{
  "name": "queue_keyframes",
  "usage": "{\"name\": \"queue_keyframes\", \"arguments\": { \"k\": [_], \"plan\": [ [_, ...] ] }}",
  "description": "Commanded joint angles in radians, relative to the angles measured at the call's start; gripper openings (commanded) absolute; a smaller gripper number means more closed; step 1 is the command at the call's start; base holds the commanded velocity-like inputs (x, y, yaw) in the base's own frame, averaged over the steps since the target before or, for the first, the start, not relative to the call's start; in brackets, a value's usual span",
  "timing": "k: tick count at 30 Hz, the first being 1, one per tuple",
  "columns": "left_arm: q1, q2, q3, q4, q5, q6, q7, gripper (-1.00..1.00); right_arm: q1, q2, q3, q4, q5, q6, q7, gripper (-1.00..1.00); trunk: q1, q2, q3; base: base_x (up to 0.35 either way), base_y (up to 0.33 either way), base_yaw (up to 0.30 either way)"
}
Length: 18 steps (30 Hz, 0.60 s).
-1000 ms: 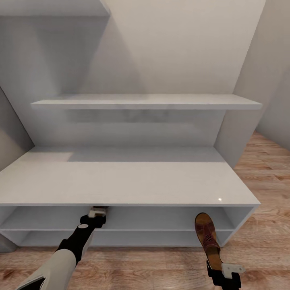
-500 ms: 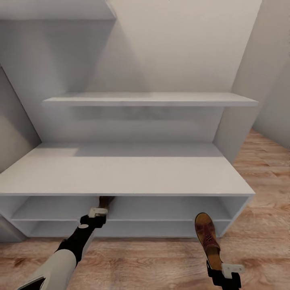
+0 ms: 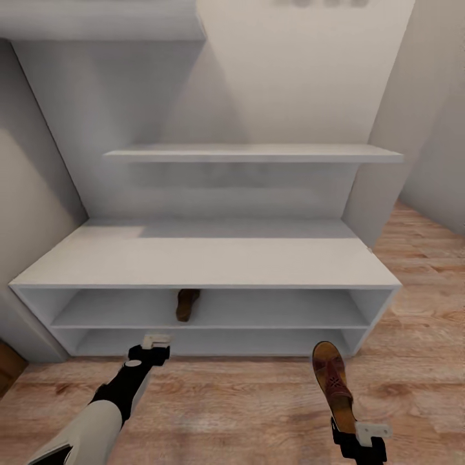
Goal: Pick up the two gym shoes and the two sandals from the corridor floor and place them onto the hallstand (shoe rack) in the corridor, making sure they are on the rack and not on the floor. Arrange them so the two gym shoes are next to each other and the two sandals are next to each other.
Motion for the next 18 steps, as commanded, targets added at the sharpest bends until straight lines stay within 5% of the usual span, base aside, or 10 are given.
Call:
{"name": "queue_keyframes", "arguments": {
  "k": [1, 7, 13, 16, 18],
  "plan": [
    [0.001, 0.000, 0.004, -0.002, -0.006, 0.001, 0.000, 1.00, -0.001, 0.000, -0.003, 0.001, 0.008, -0.003, -0.006, -1.00, -0.001, 0.000, -0.001, -0.310, 0.195, 0.000],
    [0.007, 0.009, 0.005, -0.001, -0.003, -0.010, -0.004, 1.00, -0.001, 0.000, -0.003, 0.001, 0.008, -0.003, -0.006, -1.00, -0.001, 0.000, -0.001, -0.310, 0.199, 0.000],
    [0.034, 0.040, 0.008, 0.001, 0.039, -0.040, -0.038, 1.00, -0.001, 0.000, -0.003, 0.001, 0.008, -0.003, -0.006, -1.00, -0.001, 0.000, -0.001, -0.272, 0.226, 0.000],
    [0.077, 0.074, 0.009, 0.001, 0.087, -0.082, -0.091, 1.00, -0.001, 0.000, -0.003, 0.001, 0.008, -0.003, -0.006, -1.00, -0.001, 0.000, -0.001, -0.130, 0.271, 0.000],
    [0.134, 0.123, 0.007, 0.003, 0.164, -0.140, -0.192, 1.00, -0.001, 0.000, -0.003, 0.000, 0.007, -0.003, -0.006, -1.00, -0.001, 0.000, -0.001, -0.043, 0.295, 0.000]
  ]
}}
